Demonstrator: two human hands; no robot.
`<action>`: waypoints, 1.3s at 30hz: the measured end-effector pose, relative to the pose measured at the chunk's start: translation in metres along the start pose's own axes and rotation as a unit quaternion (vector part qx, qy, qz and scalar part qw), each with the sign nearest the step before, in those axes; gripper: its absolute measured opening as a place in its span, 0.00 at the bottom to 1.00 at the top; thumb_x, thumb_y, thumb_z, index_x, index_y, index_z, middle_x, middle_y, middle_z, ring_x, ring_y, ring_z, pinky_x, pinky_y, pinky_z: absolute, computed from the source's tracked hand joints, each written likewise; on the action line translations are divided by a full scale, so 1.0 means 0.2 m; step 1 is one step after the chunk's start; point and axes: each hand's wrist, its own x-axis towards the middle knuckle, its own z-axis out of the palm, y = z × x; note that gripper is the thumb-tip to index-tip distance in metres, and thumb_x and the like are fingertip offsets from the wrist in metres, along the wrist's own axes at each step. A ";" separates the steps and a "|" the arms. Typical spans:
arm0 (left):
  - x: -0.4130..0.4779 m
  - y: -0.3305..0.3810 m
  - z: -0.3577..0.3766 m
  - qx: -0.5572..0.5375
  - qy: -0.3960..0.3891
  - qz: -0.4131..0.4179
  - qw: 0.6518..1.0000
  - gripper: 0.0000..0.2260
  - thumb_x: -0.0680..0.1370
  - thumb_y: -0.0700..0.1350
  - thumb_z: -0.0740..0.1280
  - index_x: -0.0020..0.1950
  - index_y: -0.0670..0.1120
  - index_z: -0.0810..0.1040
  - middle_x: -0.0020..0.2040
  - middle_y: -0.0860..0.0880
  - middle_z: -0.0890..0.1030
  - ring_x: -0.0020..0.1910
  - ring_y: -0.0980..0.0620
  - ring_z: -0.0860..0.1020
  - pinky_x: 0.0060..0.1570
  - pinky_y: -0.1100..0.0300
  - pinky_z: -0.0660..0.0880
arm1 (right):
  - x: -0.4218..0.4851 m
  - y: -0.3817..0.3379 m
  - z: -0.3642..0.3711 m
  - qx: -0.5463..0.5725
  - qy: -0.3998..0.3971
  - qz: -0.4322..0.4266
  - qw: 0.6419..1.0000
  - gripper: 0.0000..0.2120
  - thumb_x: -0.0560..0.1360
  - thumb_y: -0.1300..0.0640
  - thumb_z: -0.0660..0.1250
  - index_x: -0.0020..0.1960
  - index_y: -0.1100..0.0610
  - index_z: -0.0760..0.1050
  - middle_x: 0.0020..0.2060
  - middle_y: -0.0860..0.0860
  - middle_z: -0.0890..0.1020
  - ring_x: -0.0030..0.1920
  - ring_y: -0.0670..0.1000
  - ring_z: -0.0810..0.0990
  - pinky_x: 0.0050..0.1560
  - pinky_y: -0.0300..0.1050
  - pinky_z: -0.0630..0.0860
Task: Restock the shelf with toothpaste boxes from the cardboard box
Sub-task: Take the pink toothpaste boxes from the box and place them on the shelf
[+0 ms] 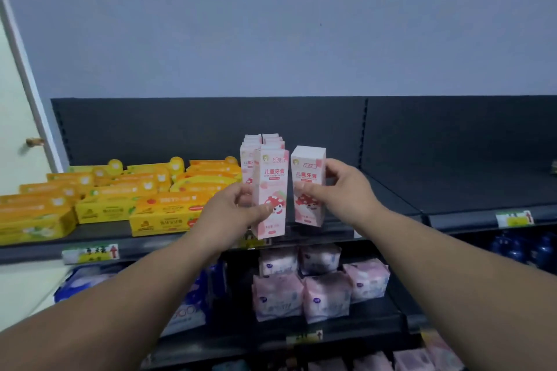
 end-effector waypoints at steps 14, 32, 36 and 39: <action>0.36 -0.10 -0.08 0.259 0.043 -0.013 0.965 0.11 0.72 0.46 0.75 0.49 0.49 0.75 0.48 0.53 0.80 0.47 0.51 0.79 0.45 0.57 0.76 | 0.33 0.13 0.12 0.011 -0.079 0.044 0.996 0.16 0.70 0.57 0.77 0.55 0.52 0.77 0.44 0.46 0.84 0.41 0.43 0.84 0.38 0.37 0.80; 0.54 -0.04 -0.11 0.359 0.046 0.058 0.930 0.37 0.69 0.42 0.77 0.73 0.55 0.62 0.60 0.54 0.78 0.53 0.55 0.76 0.45 0.64 0.75 | 0.54 0.27 0.23 -0.035 -0.174 0.003 0.984 0.37 0.72 0.60 0.75 0.72 0.40 0.60 0.51 0.46 0.80 0.50 0.47 0.82 0.42 0.40 0.81; 0.54 -0.05 -0.12 0.373 0.052 0.060 0.924 0.38 0.69 0.44 0.77 0.74 0.55 0.62 0.62 0.53 0.76 0.59 0.52 0.75 0.52 0.58 0.75 | 0.53 0.26 0.24 -0.055 -0.161 -0.011 0.985 0.40 0.71 0.59 0.76 0.74 0.40 0.59 0.51 0.46 0.79 0.50 0.48 0.82 0.45 0.44 0.82; 0.53 -0.04 -0.12 0.401 0.057 0.073 0.911 0.39 0.69 0.48 0.77 0.75 0.55 0.60 0.68 0.52 0.70 0.64 0.51 0.71 0.59 0.57 0.71 | 0.51 0.26 0.23 -0.093 -0.150 -0.025 0.984 0.42 0.70 0.55 0.77 0.75 0.39 0.57 0.51 0.44 0.78 0.48 0.48 0.82 0.51 0.47 0.81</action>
